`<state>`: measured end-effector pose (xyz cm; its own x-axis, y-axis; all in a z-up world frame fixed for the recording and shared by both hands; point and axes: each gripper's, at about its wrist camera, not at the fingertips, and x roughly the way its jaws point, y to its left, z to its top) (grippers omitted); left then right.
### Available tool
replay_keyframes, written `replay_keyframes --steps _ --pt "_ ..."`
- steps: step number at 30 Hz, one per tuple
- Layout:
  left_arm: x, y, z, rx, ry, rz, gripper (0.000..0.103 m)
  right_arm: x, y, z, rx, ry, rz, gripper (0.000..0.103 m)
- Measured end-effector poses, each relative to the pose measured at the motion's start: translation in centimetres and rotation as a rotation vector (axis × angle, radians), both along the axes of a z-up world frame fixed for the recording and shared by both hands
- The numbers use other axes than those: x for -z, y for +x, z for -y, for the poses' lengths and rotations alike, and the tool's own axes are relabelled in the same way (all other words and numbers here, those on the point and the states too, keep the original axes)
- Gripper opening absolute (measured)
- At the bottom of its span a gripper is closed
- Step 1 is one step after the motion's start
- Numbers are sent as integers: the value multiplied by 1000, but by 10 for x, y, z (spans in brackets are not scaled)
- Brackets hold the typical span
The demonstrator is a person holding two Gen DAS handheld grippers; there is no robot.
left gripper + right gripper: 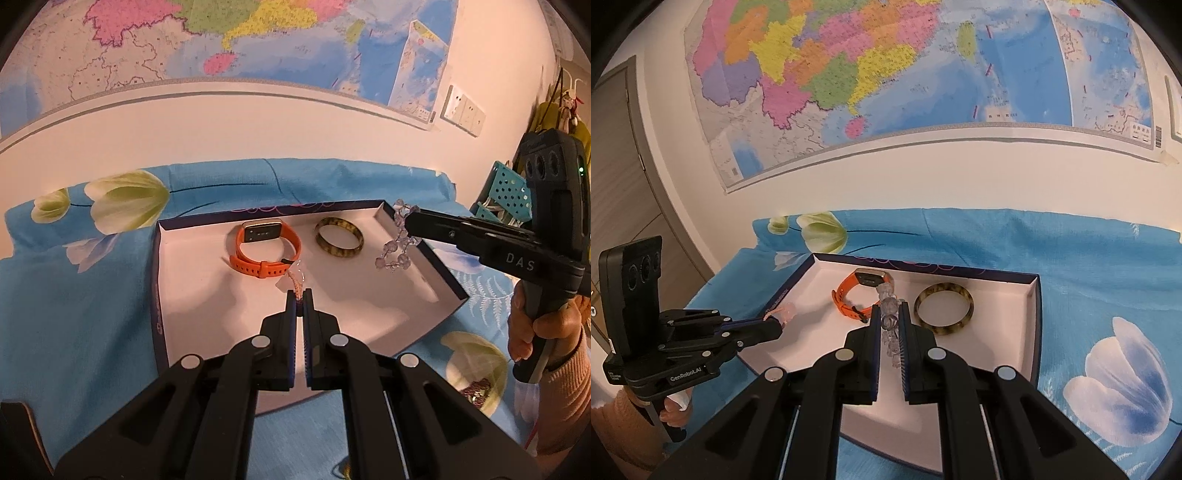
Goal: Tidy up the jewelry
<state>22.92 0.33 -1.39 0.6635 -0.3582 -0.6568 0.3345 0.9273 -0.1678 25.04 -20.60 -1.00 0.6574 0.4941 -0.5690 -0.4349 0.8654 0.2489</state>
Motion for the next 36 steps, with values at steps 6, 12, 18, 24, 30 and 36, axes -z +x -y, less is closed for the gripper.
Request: replay_keyframes --steps 6,12,18,24,30,36 --pt "6 11 1 -6 11 -24 4 6 10 -2 10 -10 -11 8" --pt "14 20 3 -9 35 -45 4 13 16 -3 11 -15 -26 8" --pt "20 26 6 -13 47 -61 4 16 20 -5 11 -18 -30 8" --pt "24 34 9 -14 57 -76 4 22 26 -8 7 -21 -43 8" --pt "33 42 11 -19 69 -106 4 31 33 -12 -12 -26 -82 8" --pt "37 50 11 -28 68 -129 4 40 35 -15 -26 -37 -114 8"
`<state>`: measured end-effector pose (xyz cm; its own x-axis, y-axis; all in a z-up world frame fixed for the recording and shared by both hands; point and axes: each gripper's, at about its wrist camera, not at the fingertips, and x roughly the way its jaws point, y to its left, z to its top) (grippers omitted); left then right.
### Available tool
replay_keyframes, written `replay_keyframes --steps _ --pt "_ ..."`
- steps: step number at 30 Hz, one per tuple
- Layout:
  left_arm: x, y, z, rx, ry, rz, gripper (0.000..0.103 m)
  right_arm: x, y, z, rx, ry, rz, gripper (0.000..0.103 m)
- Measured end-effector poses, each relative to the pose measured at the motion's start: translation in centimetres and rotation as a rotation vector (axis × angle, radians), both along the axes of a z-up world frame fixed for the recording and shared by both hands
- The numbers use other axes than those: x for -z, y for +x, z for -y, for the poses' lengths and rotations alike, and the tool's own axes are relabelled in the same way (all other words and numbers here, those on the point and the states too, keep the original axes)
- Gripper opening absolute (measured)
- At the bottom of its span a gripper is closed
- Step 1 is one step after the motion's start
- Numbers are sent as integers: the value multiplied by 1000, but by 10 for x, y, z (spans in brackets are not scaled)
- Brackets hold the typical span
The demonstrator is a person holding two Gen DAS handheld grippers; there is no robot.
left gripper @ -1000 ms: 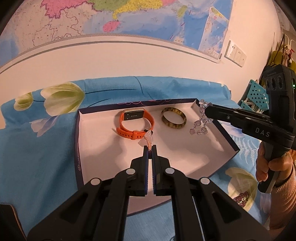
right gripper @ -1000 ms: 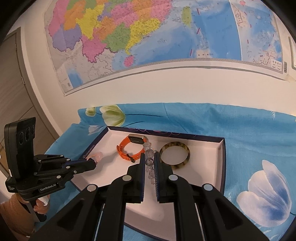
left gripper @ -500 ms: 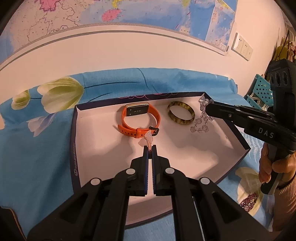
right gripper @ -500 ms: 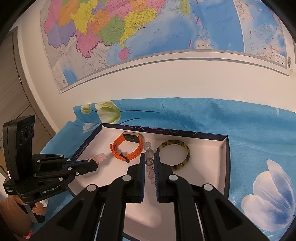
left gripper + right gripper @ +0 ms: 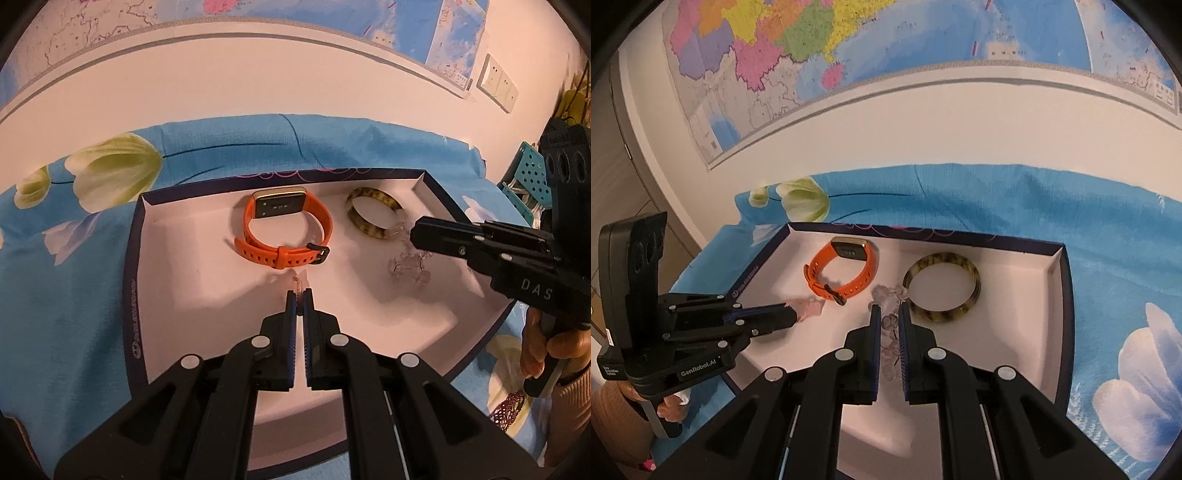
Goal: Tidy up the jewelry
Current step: 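Open the left tool to drop the pink earring while the right tool releases the crystal bracelet in the box, then grasp the dark red beaded necklace with the right tool while the left tool reaches toward the green stone ring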
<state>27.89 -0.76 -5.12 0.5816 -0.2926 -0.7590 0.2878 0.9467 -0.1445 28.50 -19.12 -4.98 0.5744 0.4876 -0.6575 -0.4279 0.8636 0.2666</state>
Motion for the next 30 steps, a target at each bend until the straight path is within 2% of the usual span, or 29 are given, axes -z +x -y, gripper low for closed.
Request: replay_keyframes --steps 6,9,14,16,20,24,30 --pt "1 0 -1 -24 8 5 7 0 -2 7 34 11 -11 12" --pt "-8 -9 -4 -35 1 47 19 -8 -10 17 53 36 6 28" --pt "-30 -43 -11 -43 7 148 31 -25 -36 34 64 71 51 36" --pt "-38 -59 -13 -35 -5 178 32 -31 -52 40 49 84 67 40" --pt "-47 -95 -14 -7 -14 220 36 -36 -85 45 23 55 93 41" --pt "-43 -123 -12 15 -15 229 39 -30 -119 52 -5 37 82 49" --pt "-25 -161 -11 43 -50 186 40 -8 -155 62 23 -5 42 49"
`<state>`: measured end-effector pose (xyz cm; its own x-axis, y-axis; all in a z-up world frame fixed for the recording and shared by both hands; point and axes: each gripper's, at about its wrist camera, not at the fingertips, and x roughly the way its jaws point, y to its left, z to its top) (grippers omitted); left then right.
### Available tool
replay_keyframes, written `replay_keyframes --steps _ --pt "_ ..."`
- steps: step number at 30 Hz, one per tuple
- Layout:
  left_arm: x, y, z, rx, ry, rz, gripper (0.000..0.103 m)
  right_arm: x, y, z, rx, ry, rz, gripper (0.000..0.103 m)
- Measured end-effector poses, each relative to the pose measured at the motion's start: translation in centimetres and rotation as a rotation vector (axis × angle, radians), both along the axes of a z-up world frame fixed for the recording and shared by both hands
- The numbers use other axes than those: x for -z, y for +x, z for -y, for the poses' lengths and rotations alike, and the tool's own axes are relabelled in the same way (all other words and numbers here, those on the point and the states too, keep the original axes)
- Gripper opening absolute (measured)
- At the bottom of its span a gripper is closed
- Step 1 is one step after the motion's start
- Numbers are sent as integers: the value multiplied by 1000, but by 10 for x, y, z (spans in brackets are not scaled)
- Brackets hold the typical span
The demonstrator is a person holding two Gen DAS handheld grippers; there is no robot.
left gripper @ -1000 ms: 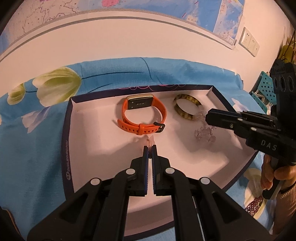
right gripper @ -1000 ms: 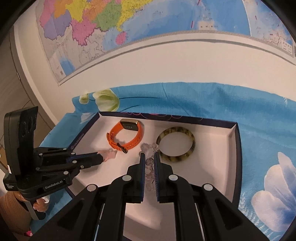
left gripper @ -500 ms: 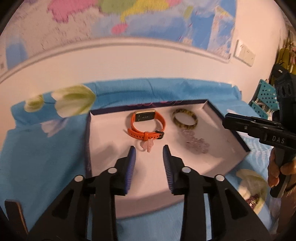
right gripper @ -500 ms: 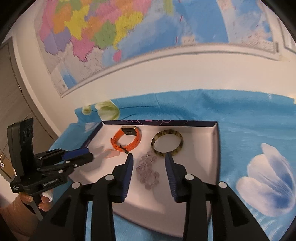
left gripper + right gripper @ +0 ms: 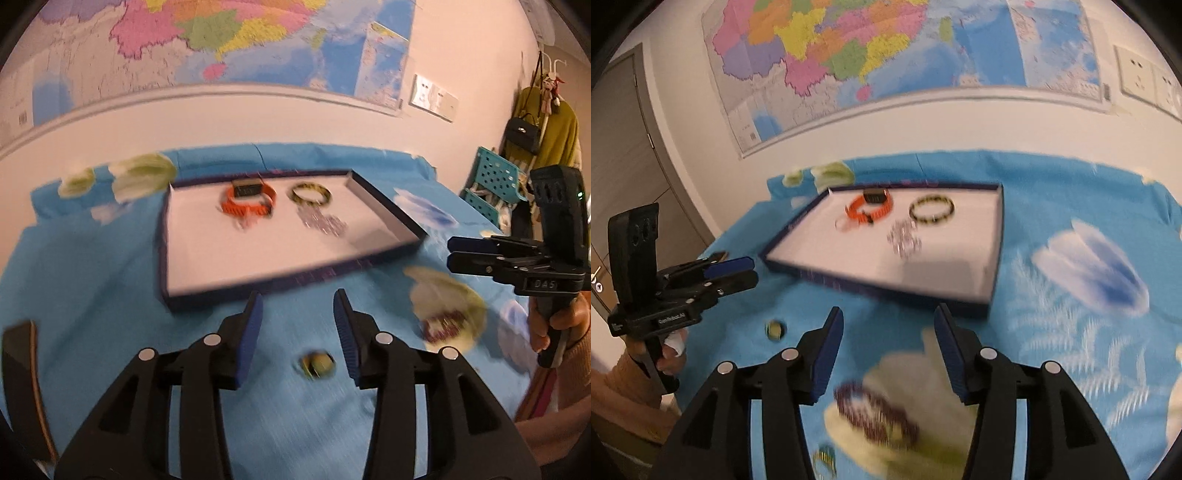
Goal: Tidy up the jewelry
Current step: 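Grasp the dark red beaded necklace with the right tool while the left tool reaches toward the green stone ring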
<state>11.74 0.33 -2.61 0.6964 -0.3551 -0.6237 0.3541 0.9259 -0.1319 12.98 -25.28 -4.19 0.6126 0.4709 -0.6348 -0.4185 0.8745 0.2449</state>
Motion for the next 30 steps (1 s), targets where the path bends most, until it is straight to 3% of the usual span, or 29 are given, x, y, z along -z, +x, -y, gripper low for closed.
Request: replay_keyframes --steps 10,20,27,30 --pt "17 -41 11 50 -4 -34 43 30 -35 4 7 -78 -60 49" --pt "21 -54 23 82 23 -36 46 41 -43 1 12 -91 -77 48" --pt "25 -46 14 39 28 -55 46 42 -40 6 38 -63 -88 37" --pt "27 -42 12 32 30 -63 46 44 -40 6 47 -78 -83 26"
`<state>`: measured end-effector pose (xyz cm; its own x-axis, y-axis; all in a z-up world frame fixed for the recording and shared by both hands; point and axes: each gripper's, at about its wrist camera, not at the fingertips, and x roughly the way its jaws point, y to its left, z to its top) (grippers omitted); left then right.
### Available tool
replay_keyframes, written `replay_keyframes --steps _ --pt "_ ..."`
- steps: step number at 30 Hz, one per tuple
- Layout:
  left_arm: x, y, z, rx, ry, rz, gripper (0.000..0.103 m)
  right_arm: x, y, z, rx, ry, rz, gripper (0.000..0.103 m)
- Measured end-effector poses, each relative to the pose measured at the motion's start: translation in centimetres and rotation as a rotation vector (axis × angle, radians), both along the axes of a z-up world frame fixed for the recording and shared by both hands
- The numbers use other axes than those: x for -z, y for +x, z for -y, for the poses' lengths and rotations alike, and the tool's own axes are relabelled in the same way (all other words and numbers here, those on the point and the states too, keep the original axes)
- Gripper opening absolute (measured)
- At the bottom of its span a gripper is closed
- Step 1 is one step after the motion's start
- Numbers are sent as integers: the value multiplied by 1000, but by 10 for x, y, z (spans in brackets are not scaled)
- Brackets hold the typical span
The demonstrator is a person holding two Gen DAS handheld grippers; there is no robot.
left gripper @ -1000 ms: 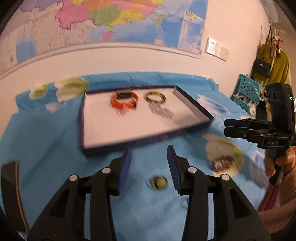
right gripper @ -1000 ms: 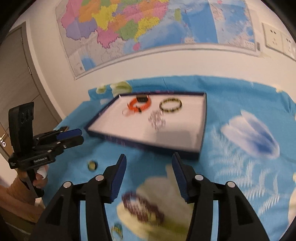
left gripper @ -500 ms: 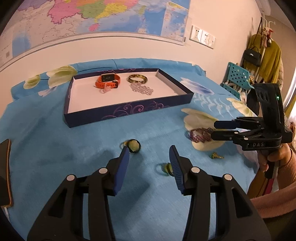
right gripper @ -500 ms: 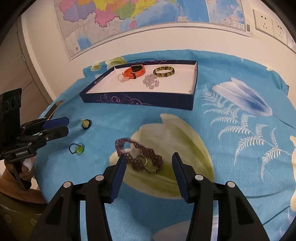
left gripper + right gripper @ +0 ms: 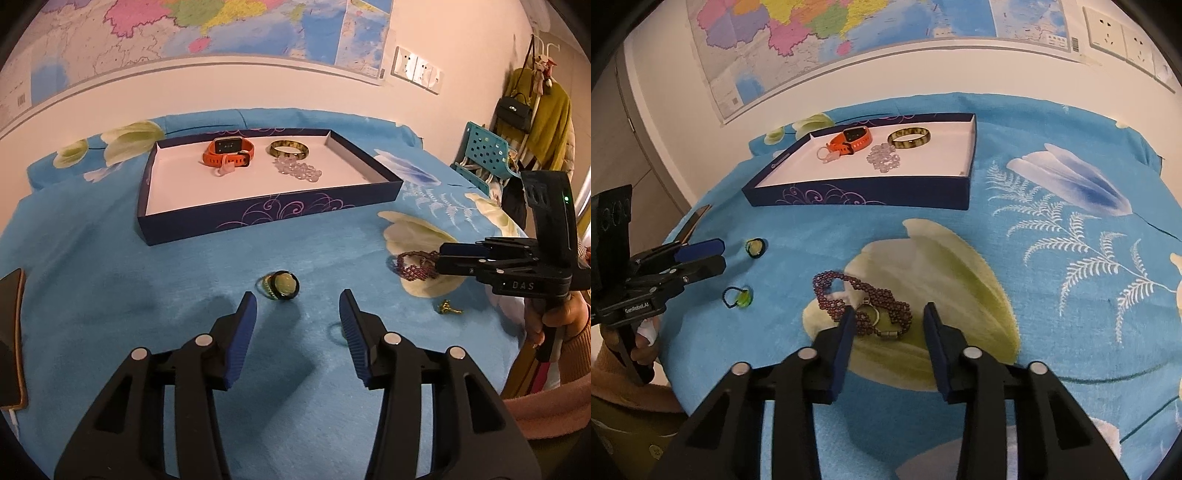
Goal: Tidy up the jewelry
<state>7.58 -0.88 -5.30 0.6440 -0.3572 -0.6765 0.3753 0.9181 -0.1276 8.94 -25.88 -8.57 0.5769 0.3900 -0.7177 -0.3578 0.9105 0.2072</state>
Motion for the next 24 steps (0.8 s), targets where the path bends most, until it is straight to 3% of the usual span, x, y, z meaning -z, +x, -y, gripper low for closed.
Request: replay_keyframes --steps 6,15,24 --pt "3 8 4 1 21 -4 46 0 0 -2 -2 -25 3 4" --pt "5 20 17 24 83 5 40 -22 -3 -10 -31 15 61 3" --pt "17 32 28 39 125 -70 30 -32 0 -29 -85 48 80 3"
